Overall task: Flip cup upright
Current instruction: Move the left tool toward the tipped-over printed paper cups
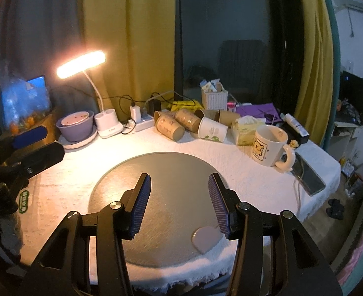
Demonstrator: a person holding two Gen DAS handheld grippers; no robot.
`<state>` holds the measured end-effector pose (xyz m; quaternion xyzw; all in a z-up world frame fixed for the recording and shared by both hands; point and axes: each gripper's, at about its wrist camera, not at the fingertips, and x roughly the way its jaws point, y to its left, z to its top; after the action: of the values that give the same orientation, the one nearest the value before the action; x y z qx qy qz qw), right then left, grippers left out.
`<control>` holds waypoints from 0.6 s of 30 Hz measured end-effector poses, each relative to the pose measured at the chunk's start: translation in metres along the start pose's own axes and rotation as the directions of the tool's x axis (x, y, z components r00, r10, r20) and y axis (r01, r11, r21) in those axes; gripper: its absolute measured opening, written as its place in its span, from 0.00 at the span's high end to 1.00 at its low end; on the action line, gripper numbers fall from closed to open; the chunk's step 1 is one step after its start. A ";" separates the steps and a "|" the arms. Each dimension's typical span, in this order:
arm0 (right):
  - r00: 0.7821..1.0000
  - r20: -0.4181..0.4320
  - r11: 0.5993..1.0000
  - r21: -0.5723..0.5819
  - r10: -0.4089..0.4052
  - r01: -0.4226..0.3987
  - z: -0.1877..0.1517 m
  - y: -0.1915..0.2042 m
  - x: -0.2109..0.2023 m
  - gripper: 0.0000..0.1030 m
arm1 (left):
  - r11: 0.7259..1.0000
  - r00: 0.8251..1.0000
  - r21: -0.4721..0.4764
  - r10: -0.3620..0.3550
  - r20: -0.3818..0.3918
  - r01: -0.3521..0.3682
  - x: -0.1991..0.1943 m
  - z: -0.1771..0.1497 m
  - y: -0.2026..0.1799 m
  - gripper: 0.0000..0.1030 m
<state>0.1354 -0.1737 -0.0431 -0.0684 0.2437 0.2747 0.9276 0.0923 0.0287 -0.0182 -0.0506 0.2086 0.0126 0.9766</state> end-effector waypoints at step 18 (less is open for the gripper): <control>0.993 -0.115 0.999 -0.010 0.037 -0.038 0.062 -0.077 0.151 0.50 | 0.994 0.971 -0.102 0.024 -0.240 -0.050 0.189 0.024 0.019 0.10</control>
<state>0.3130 -0.1503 -0.0631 -0.0853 0.2960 0.2894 0.9063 0.2740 0.0507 -0.0759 -0.1004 0.3241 0.0357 0.9400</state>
